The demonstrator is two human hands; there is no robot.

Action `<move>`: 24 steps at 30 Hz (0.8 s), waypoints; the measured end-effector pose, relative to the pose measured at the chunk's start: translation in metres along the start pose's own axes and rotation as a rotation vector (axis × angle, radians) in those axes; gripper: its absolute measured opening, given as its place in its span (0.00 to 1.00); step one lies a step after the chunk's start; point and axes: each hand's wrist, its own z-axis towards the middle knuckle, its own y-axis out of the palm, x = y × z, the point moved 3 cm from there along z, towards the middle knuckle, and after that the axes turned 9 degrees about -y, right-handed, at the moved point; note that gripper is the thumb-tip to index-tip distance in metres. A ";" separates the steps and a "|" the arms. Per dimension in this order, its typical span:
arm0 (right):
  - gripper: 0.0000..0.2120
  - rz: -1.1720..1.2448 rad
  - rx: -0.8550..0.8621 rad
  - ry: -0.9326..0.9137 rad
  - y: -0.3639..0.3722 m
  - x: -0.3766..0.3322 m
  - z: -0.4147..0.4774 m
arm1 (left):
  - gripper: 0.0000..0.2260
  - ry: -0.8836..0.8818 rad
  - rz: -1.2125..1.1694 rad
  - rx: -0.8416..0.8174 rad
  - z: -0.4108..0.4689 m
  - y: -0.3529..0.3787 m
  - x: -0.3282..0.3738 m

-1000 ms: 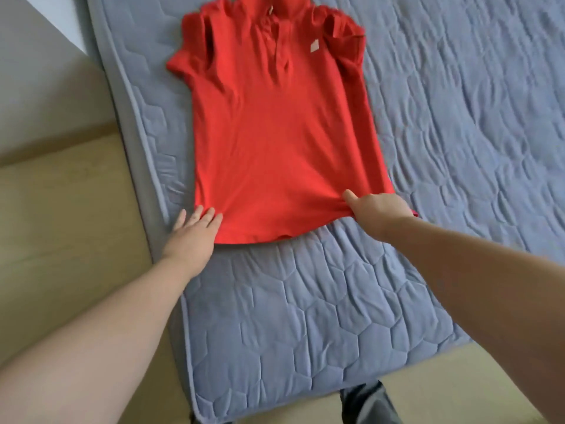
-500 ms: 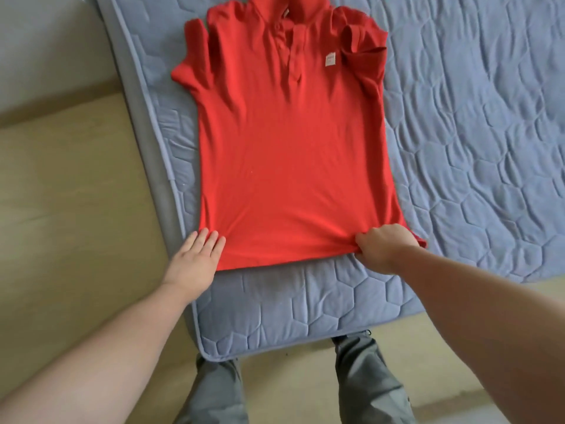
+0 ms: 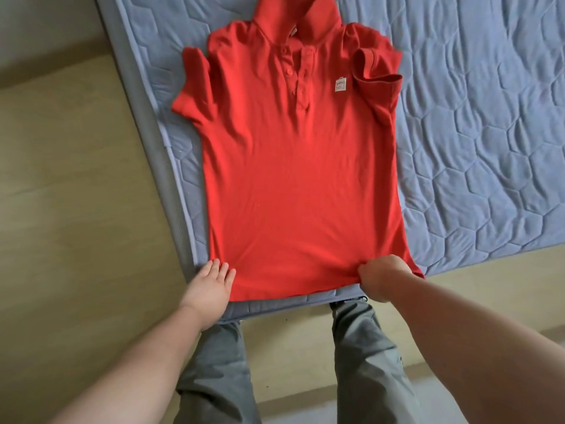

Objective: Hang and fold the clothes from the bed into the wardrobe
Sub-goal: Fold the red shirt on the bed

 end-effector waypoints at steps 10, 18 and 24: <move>0.16 0.250 0.011 0.043 -0.058 -0.012 0.023 | 0.15 -0.258 -0.710 0.303 0.042 -0.098 -0.060; 0.14 0.774 0.501 0.075 -0.169 -0.022 0.067 | 0.12 -0.802 -1.476 0.510 0.103 -0.144 -0.177; 0.21 0.901 0.759 -0.016 -0.260 -0.031 0.100 | 0.28 -1.048 -1.799 0.532 0.150 -0.142 -0.248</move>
